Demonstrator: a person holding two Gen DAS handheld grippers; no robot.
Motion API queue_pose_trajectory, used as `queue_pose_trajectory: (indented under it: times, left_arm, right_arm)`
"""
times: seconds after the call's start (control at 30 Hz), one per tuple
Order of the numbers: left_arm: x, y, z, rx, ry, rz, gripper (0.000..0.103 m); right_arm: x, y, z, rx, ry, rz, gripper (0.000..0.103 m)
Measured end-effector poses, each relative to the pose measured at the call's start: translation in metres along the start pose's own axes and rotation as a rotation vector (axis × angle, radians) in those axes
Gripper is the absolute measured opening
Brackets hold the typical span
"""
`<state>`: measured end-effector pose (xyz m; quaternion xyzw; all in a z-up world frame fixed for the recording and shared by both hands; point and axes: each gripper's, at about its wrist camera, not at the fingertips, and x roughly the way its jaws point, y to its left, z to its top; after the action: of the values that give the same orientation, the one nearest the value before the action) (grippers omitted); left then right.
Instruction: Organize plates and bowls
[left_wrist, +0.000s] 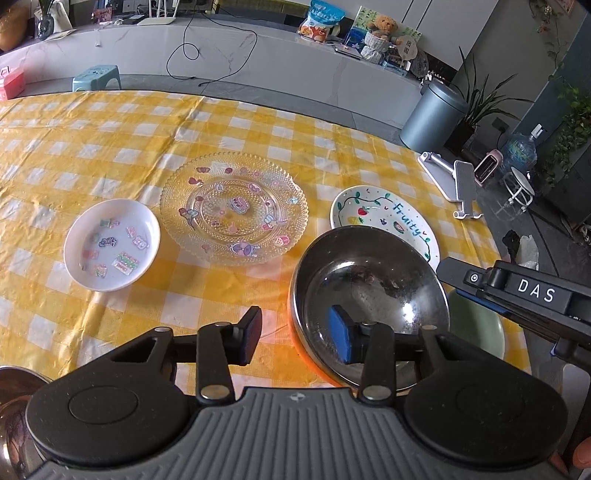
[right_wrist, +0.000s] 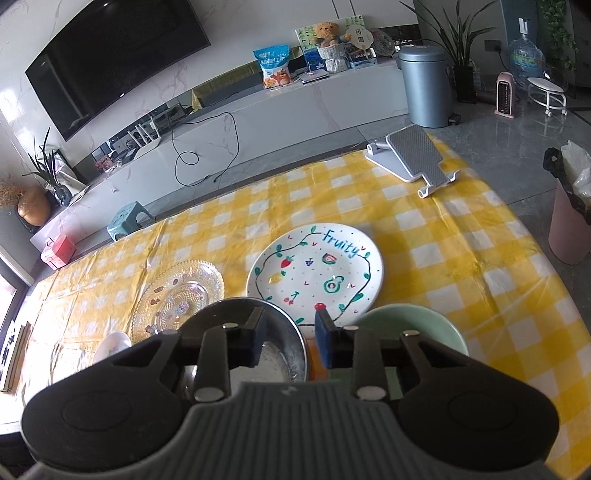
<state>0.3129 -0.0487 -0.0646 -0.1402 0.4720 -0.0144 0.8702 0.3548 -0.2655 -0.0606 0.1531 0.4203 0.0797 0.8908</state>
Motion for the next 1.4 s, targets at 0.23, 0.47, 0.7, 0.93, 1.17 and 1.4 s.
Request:
queue_pose_trajectory:
  times: [0.23,0.47,0.7,0.93,1.17,1.4]
  left_arm:
    - [0.007,0.003,-0.001,-0.014,0.014,-0.021,0.023]
    - [0.005,-0.003,-0.001,0.034,0.001,0.021,0.012]
    - [-0.002,0.013,0.0,0.03,0.013,0.028,0.011]
    - [-0.001,0.01,0.0,0.048,0.015,0.039,0.013]
    - [0.003,0.003,-0.002,0.091,0.021,0.061,0.014]
    - [-0.004,0.001,-0.005,0.103,0.014,0.075,0.009]
  right_arm:
    - [0.009,0.005,-0.005,-0.037,0.024,-0.038,0.019]
    - [0.012,0.001,-0.008,-0.011,0.037,-0.043,0.006]
    - [0.009,0.009,-0.019,-0.021,0.091,0.018,0.011]
    - [0.023,0.004,-0.024,0.015,0.157,0.002,0.012]
    - [0.026,-0.002,-0.029,0.081,0.167,0.024,0.01]
    - [0.018,0.004,-0.037,0.052,0.155,-0.013,0.008]
